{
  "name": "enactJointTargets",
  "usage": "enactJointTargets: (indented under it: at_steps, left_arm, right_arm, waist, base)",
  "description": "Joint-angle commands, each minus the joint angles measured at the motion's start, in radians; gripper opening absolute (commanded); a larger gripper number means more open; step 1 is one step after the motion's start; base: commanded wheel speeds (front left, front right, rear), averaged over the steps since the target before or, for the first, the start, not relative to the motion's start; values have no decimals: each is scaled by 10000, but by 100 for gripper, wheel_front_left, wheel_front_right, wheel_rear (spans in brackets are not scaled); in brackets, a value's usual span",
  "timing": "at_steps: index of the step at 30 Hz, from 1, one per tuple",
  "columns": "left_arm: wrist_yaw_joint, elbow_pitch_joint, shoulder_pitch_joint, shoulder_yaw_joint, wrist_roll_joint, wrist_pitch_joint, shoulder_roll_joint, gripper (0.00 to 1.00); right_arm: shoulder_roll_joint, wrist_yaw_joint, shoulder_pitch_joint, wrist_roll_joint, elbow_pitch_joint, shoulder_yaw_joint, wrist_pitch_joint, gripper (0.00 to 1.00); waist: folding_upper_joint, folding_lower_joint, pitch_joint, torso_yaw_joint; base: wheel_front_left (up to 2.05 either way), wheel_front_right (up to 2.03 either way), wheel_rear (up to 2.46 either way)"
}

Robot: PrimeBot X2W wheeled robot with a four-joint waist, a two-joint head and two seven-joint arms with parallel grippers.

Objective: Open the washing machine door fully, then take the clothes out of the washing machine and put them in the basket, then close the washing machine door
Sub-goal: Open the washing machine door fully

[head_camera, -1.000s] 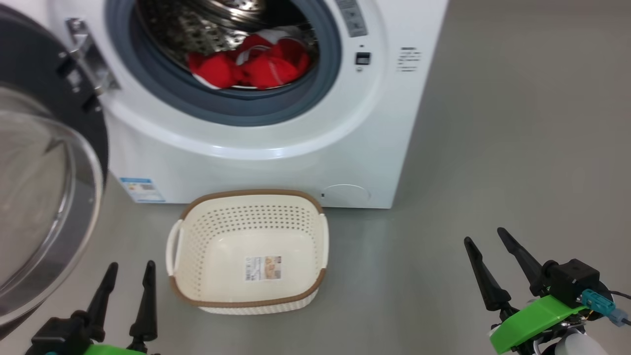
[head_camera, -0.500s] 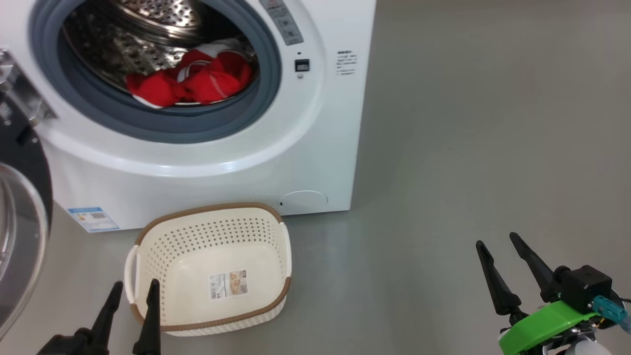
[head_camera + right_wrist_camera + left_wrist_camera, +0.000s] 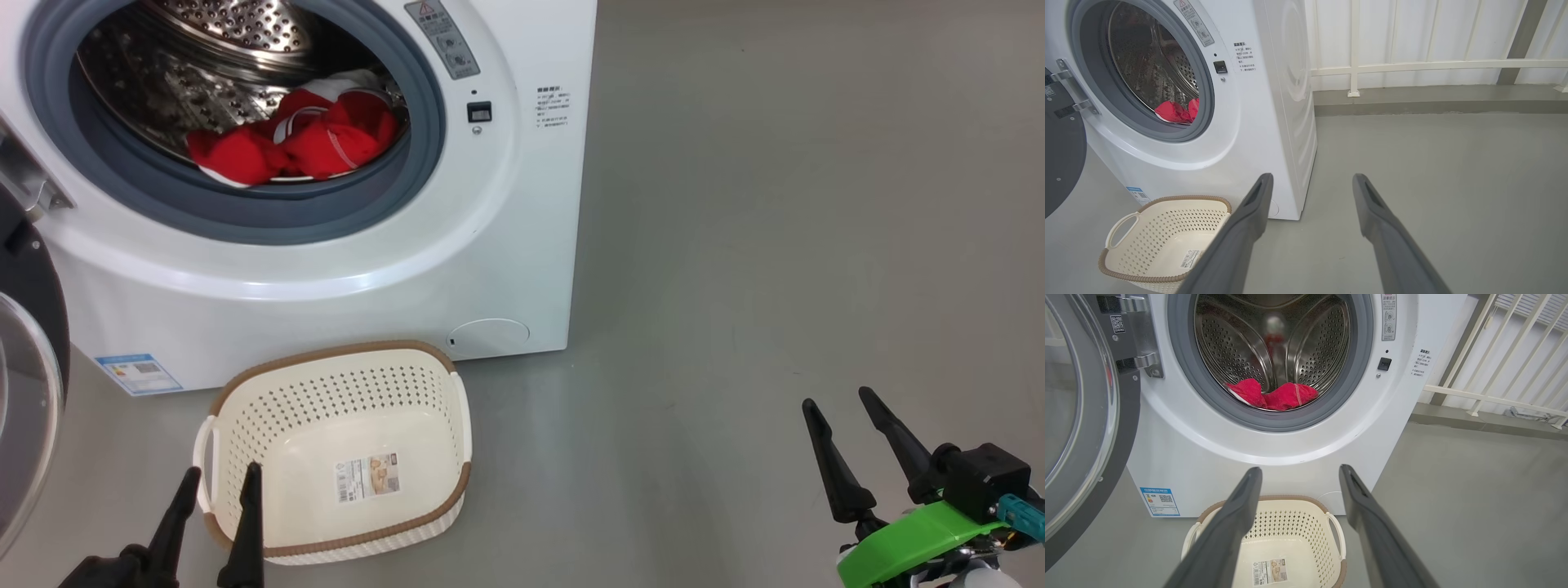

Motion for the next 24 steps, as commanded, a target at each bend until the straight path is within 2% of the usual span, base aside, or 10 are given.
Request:
enactJointTargets:
  at_steps: [1, 18, 24]
  left_arm:
    - [-29, -227, -93, 388, -18, -51, 195, 100]
    - [-29, -126, -304, 446, -341, -51, 272, 100]
    - [-29, -90, -408, 371, -437, -51, 335, 100]
  right_arm:
    - [-90, 16, 111, -133, -273, 109, -118, 100]
    - [-33, 16, -21, -203, -334, 84, -118, 100]
    - [-29, 16, -60, -206, -346, 91, -118, 100]
  waist:
    - [0, 1, 4, 14]
    - [0, 1, 204, 160]
    - [0, 1, 273, 191]
  base:
    - [0, 0, 0]
    - [1, -2, 0]
    - [58, -75, 16]
